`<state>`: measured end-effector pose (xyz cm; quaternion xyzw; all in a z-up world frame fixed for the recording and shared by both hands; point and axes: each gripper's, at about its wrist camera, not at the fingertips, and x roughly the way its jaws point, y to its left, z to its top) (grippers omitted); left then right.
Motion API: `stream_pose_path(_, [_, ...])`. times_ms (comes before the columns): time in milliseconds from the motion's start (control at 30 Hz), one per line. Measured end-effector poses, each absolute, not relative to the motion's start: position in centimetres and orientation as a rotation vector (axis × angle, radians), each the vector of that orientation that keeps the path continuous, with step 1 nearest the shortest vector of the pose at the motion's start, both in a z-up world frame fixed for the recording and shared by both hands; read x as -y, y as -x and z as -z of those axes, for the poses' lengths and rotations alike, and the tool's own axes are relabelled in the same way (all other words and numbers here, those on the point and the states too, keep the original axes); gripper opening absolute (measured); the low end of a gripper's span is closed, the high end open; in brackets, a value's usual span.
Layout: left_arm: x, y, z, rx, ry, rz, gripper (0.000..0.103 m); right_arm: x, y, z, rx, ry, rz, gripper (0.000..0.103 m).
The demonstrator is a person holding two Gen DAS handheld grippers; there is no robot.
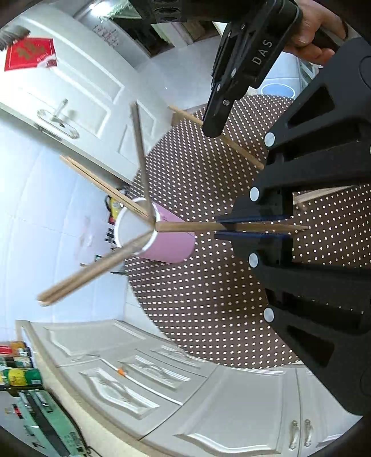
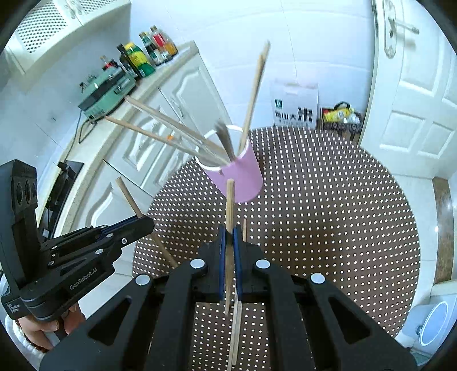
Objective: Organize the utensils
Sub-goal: 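Lift the stick upright and carry it above the pink cup, then lower the stick into the pink cup and open the right gripper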
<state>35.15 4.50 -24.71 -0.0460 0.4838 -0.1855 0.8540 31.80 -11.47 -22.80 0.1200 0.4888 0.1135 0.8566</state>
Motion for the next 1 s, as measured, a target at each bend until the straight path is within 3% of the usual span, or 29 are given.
stream_pose_path(1000, [-7.7, -37.0, 12.6, -0.65, 0.201, 0.355, 0.006, 12.2, -32.5, 9.1, -0.698, -0.147, -0.257, 0.004])
